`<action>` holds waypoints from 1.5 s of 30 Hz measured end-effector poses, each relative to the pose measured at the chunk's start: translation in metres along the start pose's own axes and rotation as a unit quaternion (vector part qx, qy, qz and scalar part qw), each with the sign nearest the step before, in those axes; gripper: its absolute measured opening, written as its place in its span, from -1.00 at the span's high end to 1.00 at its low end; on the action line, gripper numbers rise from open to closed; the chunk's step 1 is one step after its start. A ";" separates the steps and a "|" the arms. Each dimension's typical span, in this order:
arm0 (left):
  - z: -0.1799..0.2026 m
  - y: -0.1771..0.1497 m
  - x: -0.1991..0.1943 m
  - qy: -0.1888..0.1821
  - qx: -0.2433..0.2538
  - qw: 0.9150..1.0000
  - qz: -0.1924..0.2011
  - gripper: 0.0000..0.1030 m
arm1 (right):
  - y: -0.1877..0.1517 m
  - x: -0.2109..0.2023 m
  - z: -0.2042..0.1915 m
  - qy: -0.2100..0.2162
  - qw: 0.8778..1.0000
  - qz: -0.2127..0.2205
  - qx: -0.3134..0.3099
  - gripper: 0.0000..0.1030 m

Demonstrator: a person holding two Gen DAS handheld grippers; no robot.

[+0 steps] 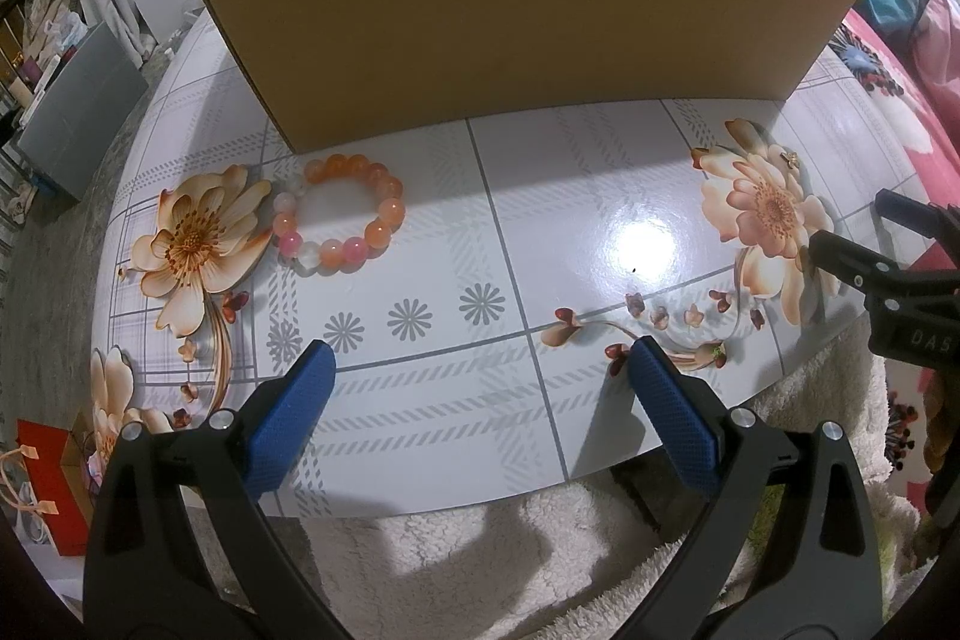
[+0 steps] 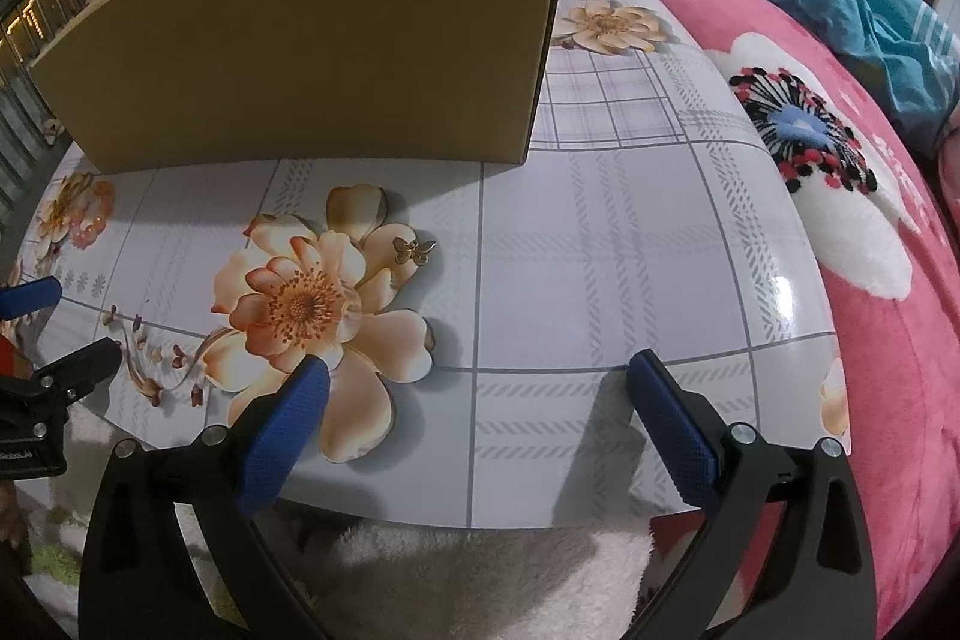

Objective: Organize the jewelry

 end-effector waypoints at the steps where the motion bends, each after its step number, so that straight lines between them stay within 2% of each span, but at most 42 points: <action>1: 0.000 0.000 0.000 0.000 0.001 1.000 0.001 -0.84 | 0.000 0.000 0.000 0.001 1.000 0.002 0.002 -0.87; 11: -0.001 0.000 0.001 0.003 -0.003 1.000 0.003 -0.86 | -0.002 -0.006 -0.001 0.016 0.999 0.027 -0.025 -0.87; 16: -0.001 0.000 0.001 0.003 -0.004 1.000 0.007 -0.86 | 0.009 -0.018 -0.005 0.085 0.995 0.046 0.009 -0.87; 19: -0.001 0.000 0.000 0.003 -0.003 1.000 0.009 -0.87 | 0.016 -0.025 -0.010 0.111 0.991 0.072 0.009 -0.87; 23: -0.001 -0.001 0.000 0.003 -0.003 1.000 0.010 -0.86 | 0.023 -0.024 -0.019 0.099 0.991 0.085 -0.013 -0.52; 29: 0.000 -0.001 -0.002 0.001 0.000 1.000 0.014 -0.87 | 0.029 -0.012 -0.016 0.083 0.993 0.077 -0.016 -0.06; 37: 0.000 -0.002 -0.002 0.000 0.002 1.000 0.017 -0.86 | 0.030 0.002 -0.017 0.059 0.996 0.068 -0.028 0.33; 40: 0.001 -0.002 -0.002 0.000 0.003 1.000 0.018 -0.86 | 0.030 0.004 -0.018 0.054 0.996 0.069 -0.032 0.40; 45: 0.000 -0.002 -0.002 0.000 0.003 1.000 0.018 -0.86 | 0.031 0.006 -0.021 0.062 0.995 0.068 -0.035 0.61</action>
Point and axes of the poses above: each gripper's, at about its wrist camera, not at the fingertips, and x roughly the way its jaws point, z to its right, y to its top, the point moved 5 cm from there along x, roughly the way its jaws point, and after that the axes turned 2 degrees about -x, right-handed, at the moved point
